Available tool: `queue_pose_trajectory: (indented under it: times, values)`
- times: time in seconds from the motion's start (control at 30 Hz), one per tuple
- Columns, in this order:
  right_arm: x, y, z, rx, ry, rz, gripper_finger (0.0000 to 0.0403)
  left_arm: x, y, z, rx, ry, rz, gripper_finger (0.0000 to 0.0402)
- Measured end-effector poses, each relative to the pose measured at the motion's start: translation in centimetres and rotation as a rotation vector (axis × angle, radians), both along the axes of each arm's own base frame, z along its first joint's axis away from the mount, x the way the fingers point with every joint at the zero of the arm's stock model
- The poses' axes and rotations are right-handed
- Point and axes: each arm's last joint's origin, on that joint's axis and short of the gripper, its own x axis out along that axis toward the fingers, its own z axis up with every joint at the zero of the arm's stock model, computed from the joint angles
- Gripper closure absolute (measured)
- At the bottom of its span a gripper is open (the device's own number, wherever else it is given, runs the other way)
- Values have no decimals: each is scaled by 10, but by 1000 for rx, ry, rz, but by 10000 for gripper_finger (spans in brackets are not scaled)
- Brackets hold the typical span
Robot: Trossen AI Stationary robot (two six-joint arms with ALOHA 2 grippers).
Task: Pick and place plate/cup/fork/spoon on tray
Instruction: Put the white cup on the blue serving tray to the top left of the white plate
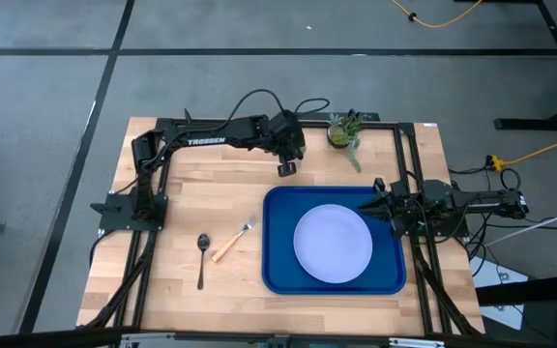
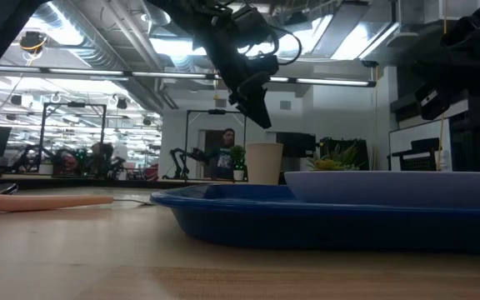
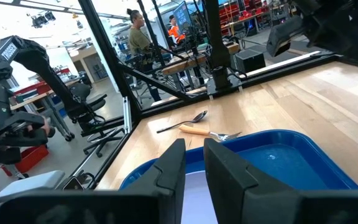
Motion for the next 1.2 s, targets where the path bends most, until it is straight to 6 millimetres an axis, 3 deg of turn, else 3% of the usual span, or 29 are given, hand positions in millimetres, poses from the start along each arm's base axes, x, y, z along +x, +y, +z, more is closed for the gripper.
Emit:
queue_pose_trajectory:
  times: [1.2]
  values:
    - [0, 0, 0, 0, 0, 1, 338, 7, -4, -32, 8, 129, -73, 313]
